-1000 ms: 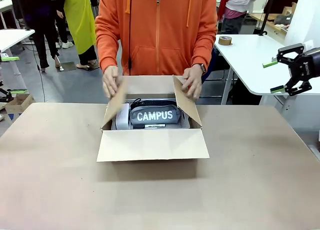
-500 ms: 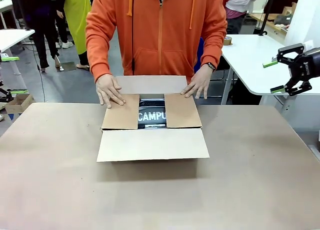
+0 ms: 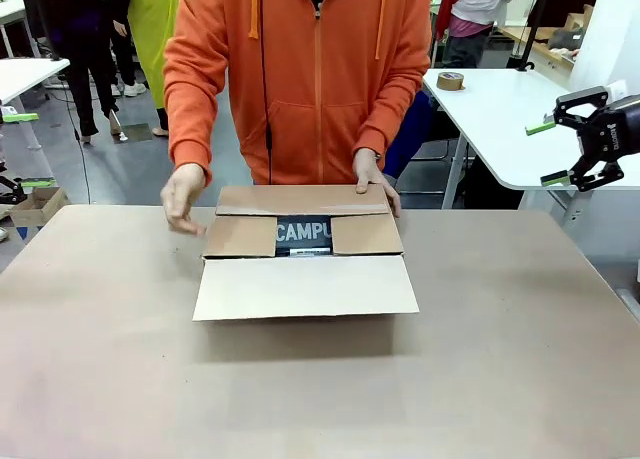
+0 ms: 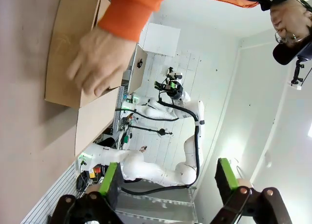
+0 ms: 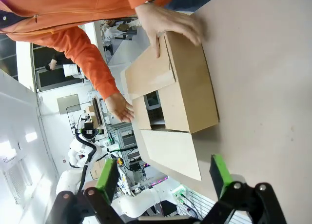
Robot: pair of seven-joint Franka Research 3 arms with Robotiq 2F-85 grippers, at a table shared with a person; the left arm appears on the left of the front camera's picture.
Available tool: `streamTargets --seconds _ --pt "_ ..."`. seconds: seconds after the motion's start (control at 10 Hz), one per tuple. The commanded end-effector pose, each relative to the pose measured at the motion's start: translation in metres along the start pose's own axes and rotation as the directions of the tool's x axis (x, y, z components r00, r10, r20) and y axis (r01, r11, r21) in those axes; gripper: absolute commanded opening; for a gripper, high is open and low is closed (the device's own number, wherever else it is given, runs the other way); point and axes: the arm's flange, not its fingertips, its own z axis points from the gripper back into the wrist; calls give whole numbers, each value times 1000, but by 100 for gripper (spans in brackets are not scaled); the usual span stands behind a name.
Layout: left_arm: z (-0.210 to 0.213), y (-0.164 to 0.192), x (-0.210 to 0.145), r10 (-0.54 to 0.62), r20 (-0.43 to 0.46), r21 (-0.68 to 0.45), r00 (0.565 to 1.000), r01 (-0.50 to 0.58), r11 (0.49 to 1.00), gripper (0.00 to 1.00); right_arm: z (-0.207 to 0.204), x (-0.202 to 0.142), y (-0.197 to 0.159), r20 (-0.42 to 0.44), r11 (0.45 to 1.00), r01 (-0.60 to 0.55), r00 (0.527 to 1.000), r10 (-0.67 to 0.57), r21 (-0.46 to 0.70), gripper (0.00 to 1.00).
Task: Pack the gift set into the box.
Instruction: Press and hold the closed box until the human finishes sealing it.
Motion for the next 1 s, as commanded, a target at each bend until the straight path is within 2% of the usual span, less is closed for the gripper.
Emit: streamTargets --seconds 0.0,0.9 --pt "0 1 -3 -18 -1 10 1000 18 1000 100 2 -1 -3 -11 1000 -26 1000 26 -1 100" --pt "0 1 -3 -18 -1 10 1000 18 1000 100 2 -1 -3 -11 1000 -26 1000 26 -1 100"
